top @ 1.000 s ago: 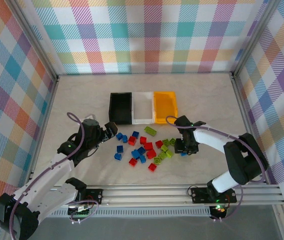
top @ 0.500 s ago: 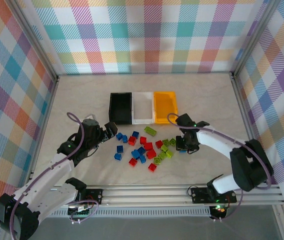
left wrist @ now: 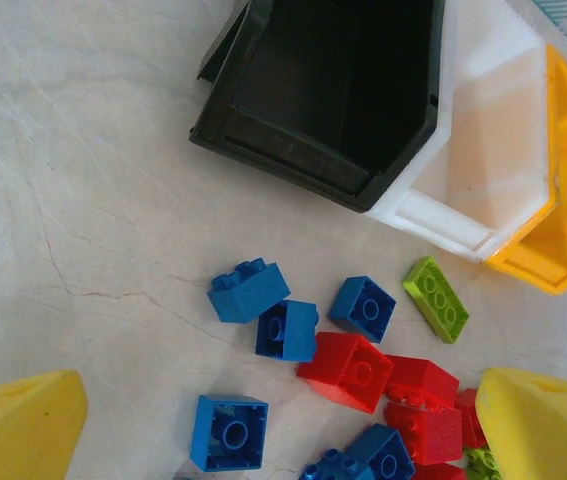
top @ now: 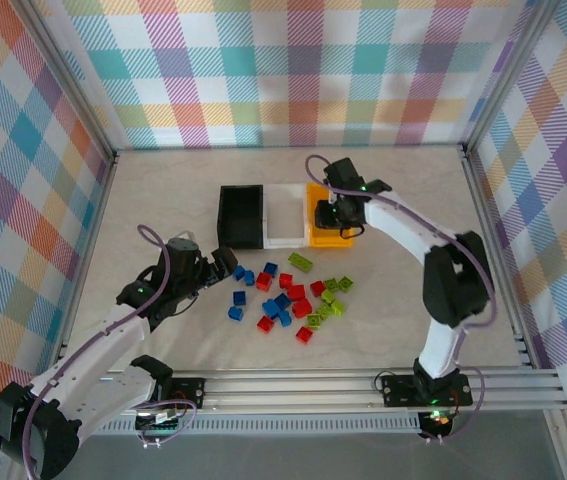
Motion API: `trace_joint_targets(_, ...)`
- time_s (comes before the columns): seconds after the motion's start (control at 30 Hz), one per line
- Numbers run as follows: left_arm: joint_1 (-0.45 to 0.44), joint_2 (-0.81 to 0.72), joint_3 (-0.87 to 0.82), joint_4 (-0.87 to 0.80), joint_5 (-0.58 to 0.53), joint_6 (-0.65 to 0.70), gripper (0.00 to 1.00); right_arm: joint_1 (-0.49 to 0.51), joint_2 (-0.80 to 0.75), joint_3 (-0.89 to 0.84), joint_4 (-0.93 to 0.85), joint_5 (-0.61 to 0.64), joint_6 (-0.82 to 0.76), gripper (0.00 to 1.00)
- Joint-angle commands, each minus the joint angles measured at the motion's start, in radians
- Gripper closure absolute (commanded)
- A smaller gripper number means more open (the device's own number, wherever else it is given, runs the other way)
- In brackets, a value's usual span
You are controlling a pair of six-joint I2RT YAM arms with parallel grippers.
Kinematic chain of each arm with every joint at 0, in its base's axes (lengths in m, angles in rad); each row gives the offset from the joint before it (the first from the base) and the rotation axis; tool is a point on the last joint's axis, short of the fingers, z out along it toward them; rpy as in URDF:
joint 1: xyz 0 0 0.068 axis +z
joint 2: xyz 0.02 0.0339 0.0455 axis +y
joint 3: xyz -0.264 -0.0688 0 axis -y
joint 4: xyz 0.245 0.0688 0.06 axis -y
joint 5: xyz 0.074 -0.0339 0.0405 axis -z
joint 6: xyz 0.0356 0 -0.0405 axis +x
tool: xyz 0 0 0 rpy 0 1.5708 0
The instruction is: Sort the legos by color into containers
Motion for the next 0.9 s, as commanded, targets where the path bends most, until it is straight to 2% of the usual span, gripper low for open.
trace_joint_targets(0.0, 0.015, 0.001, -0.023, -0.034, 0.024, -0.012, 0.0, -0.026, 0.095, 0.13, -0.047, 0.018, -0.006, 0.69)
trace_joint_targets(0.07, 0.015, 0.004, -0.025, -0.035, 0.029, -0.015, 0.0, -0.034, 0.145, 0.187, -0.067, 0.029, 0.004, 0.62)
trace_joint_targets(0.13, 0.015, 0.011, -0.024, -0.033, 0.036, -0.011, 0.0, -0.04, 0.163, 0.212, -0.072, 0.018, 0.011, 0.5)
trace_joint_targets(0.23, 0.017, 0.026, -0.014, -0.034, 0.045, -0.004, 0.0, -0.041, 0.127, 0.207, -0.045, 0.002, 0.011, 0.4)
trace_joint_targets(0.33, 0.017, 0.045, -0.008, -0.016, 0.061, 0.02, 0.01, -0.041, 0.06, 0.179, -0.03, -0.015, 0.01, 0.39)
trace_joint_targets(0.43, 0.011, 0.104, 0.026, -0.031, 0.096, 0.065, 0.11, -0.023, -0.036, 0.077, 0.018, -0.038, 0.012, 0.39)
trace_joint_targets(0.73, -0.154, 0.301, 0.074, -0.063, 0.027, 0.093, 0.22, 0.013, -0.285, -0.331, 0.187, -0.086, 0.067, 0.39)
trace_joint_targets(0.87, -0.195, 0.332, 0.095, -0.082, -0.023, 0.119, 0.21, 0.013, -0.35, -0.425, 0.207, -0.091, 0.072, 0.39)
